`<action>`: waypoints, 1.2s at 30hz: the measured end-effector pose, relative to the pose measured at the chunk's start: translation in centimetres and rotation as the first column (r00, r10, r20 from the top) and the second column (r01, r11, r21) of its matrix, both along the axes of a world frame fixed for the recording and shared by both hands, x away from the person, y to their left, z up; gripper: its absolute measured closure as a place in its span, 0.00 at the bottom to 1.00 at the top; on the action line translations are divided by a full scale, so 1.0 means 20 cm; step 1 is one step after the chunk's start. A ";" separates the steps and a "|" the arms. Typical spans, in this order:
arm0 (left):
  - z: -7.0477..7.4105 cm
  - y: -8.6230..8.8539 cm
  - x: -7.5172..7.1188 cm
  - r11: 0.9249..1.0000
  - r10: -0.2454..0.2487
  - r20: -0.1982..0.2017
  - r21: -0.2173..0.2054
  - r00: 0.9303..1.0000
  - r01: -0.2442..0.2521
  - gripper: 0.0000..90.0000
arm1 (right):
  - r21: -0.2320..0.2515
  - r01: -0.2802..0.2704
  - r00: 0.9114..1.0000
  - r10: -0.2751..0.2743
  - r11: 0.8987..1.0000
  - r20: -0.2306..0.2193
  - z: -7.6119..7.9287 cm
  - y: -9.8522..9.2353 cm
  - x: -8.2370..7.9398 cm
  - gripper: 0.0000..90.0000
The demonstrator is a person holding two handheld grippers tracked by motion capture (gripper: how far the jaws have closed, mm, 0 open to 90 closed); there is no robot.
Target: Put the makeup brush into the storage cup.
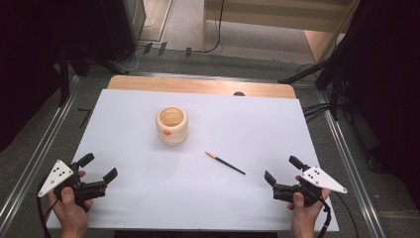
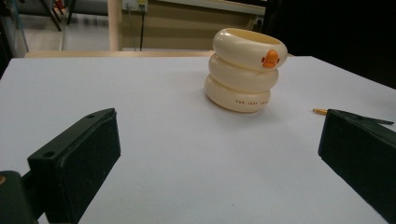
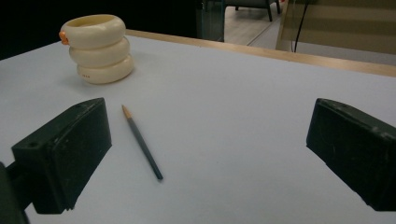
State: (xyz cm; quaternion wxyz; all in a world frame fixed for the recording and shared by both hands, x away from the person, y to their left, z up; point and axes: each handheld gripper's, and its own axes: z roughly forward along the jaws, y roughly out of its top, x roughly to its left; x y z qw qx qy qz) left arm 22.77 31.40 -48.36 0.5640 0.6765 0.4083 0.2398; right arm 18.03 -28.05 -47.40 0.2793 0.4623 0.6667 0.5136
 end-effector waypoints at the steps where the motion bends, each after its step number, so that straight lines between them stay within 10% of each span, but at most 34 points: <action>1: 0.00 0.00 0.00 1.000 0.000 0.000 0.007 1.000 0.000 0.00 | -0.002 -0.004 1.000 0.004 1.000 -0.002 0.00 0.01 0.01 0.00; 36: -0.01 -0.01 0.01 1.000 0.004 -0.007 0.017 1.000 -0.004 0.00 | -0.071 -0.121 0.992 0.118 0.990 -0.039 0.11 0.27 0.29 0.02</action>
